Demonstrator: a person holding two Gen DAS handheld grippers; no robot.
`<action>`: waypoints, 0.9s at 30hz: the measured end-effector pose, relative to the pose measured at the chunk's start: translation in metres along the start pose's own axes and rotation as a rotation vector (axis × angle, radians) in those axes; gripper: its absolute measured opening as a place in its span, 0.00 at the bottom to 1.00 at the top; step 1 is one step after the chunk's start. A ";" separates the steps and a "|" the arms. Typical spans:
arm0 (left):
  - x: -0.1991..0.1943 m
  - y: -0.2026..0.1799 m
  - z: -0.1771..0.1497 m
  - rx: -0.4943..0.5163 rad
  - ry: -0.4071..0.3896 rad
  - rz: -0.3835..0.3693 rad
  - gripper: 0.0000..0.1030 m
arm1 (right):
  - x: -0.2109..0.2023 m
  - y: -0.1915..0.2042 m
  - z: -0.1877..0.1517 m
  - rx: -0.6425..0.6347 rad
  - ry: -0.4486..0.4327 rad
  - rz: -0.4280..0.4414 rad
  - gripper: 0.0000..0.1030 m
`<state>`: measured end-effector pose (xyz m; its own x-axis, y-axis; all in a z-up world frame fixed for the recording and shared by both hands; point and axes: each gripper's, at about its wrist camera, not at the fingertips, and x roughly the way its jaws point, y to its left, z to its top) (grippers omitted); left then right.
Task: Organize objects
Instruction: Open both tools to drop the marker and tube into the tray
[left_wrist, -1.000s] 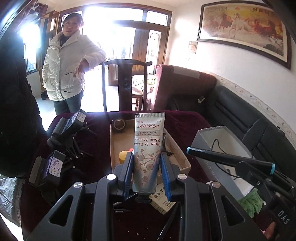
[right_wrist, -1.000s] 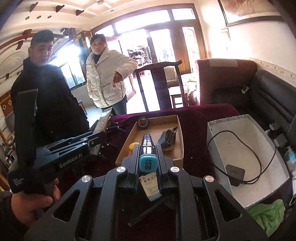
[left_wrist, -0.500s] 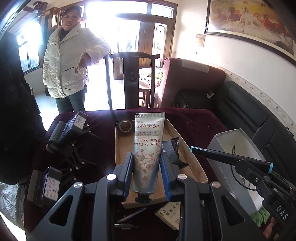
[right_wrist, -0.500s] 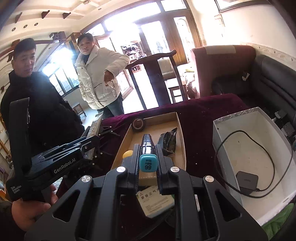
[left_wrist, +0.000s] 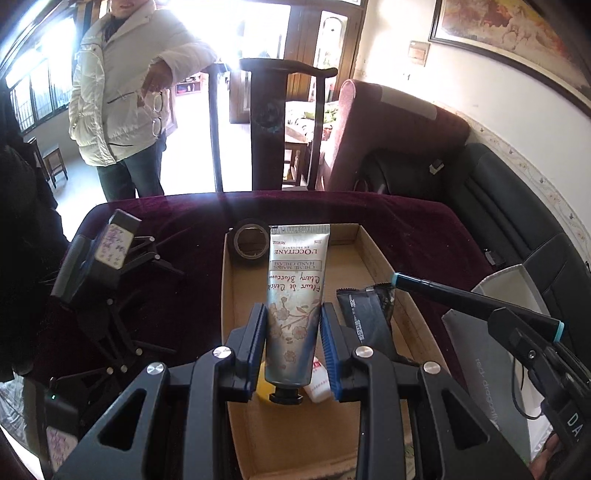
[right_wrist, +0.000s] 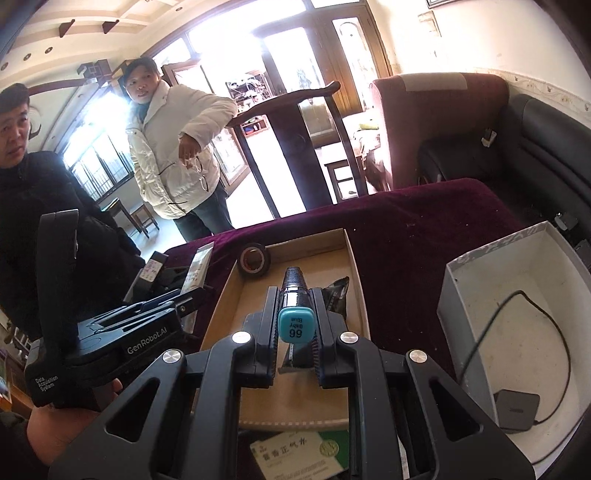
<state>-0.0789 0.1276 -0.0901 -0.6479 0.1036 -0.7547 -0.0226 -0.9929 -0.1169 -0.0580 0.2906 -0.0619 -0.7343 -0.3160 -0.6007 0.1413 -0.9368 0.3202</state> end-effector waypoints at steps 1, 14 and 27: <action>0.007 -0.001 0.001 0.006 0.008 -0.002 0.28 | 0.007 0.000 0.001 0.002 0.007 -0.004 0.14; 0.064 -0.004 -0.007 0.010 0.140 -0.035 0.29 | 0.076 -0.008 -0.013 0.047 0.102 -0.036 0.14; 0.039 0.009 0.000 0.005 0.035 0.094 1.00 | 0.074 -0.006 -0.024 0.013 0.104 -0.048 0.44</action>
<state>-0.1040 0.1223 -0.1205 -0.6207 0.0122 -0.7839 0.0327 -0.9986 -0.0414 -0.0974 0.2690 -0.1264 -0.6674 -0.2853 -0.6879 0.0982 -0.9494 0.2985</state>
